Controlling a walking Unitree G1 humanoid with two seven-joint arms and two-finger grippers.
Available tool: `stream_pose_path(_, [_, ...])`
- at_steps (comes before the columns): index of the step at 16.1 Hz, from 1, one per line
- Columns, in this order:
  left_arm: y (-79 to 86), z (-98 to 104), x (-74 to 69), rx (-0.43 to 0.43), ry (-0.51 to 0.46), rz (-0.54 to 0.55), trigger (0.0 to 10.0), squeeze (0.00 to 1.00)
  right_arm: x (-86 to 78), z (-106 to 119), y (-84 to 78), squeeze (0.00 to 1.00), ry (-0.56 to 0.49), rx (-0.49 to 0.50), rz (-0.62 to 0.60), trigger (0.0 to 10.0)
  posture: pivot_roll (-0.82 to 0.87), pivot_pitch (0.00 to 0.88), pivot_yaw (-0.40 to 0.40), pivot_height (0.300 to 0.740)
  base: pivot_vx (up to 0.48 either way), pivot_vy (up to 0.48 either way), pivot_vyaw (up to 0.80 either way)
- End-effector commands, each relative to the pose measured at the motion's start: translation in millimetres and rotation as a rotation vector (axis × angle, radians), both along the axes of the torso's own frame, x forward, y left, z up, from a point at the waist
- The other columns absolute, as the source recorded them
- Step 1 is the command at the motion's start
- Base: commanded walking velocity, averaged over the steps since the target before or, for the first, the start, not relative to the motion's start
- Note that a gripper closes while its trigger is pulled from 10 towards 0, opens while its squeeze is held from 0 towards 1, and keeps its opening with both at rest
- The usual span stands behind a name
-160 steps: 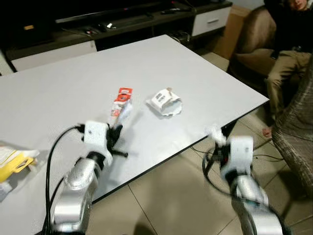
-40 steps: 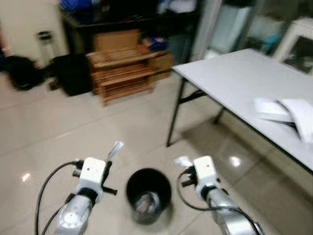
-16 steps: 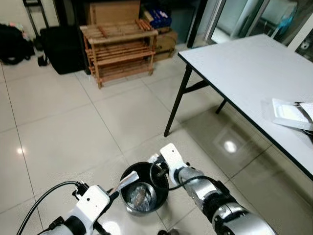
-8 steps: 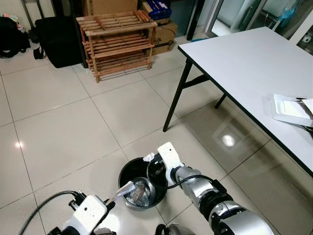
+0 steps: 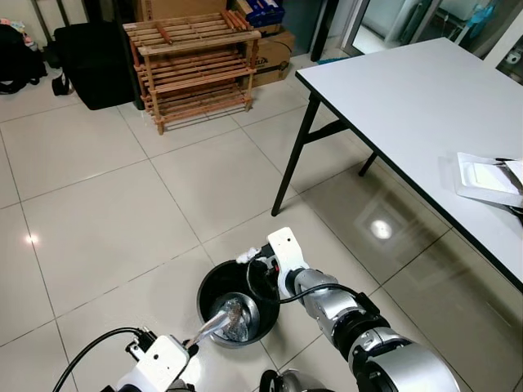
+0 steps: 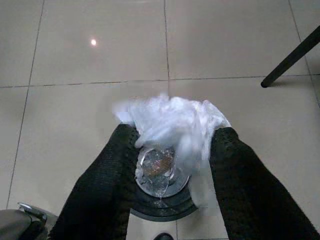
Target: Picking trash to rubbish bin
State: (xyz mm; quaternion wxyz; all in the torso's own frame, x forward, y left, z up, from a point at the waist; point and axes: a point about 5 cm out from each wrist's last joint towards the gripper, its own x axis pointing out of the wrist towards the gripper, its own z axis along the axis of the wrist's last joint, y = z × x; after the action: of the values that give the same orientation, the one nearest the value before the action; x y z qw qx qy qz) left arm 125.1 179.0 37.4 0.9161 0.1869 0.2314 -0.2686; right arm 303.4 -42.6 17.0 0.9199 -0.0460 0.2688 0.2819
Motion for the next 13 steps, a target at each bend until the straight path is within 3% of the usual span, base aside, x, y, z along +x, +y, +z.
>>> stream_pose_path(1, [-6.6, 0.9, -3.5, -0.007, 0.005, -0.009, 10.0, 0.0, 0.1, 1.9, 6.3, 1.0, 0.007, 0.025, -0.003, 10.0, 0.14, 0.164, -0.154, 0.74, 0.0, 0.0, 0.0])
stream_pose_path(5, [-18.2, 8.7, -1.8, -0.012, -0.017, -0.014, 10.0, 0.0, 0.7, 2.3, 6.2, 1.0, 0.009, 0.029, -0.011, 10.0, 0.14, 0.157, -0.153, 0.74, 0.0, 0.0, 0.0])
stream_pose_path(7, [-22.3, 6.9, 6.0, 0.007, -0.03, 0.004, 10.0, 0.0, 2.4, 1.8, 0.6, 0.98, -0.005, 0.001, -0.034, 10.0, 0.12, 0.142, -0.145, 0.74, 0.0, 0.0, 0.0])
stream_pose_path(8, [-21.3, 0.4, 19.8, 0.026, -0.05, 0.087, 10.0, 0.0, 6.0, 2.9, -10.8, 0.0, -0.022, 0.018, -0.08, 10.0, 0.1, 0.132, -0.138, 0.74, 0.0, 0.0, 0.0])
stream_pose_path(10, [-19.5, -8.6, 40.7, 0.039, -0.077, 0.172, 10.0, 0.0, 7.9, 2.3, -29.0, 0.0, -0.051, 0.037, -0.134, 10.0, 0.06, 0.119, -0.122, 0.74, 0.0, 0.0, 0.0])
stream_pose_path(11, [-17.9, -10.9, 51.2, 0.051, -0.09, 0.187, 10.0, 0.0, 7.2, 1.0, -38.7, 0.0, -0.067, 0.037, -0.156, 10.0, 0.06, 0.117, -0.119, 0.74, 0.0, 0.0, 0.0])
stream_pose_path(12, [-7.7, -8.6, 71.3, 0.048, -0.106, 0.188, 10.0, 0.0, 3.2, -1.4, -58.6, 0.0, -0.105, 0.036, -0.201, 10.0, 0.02, 0.106, -0.105, 0.74, 0.0, 0.0, 0.0])
stream_pose_path(13, [-4.4, -6.5, 78.1, 0.039, -0.111, 0.185, 10.0, 0.0, 1.2, -1.9, -65.4, 0.0, -0.119, 0.035, -0.217, 10.0, 0.02, 0.106, -0.105, 0.74, 0.0, 0.0, 0.0])
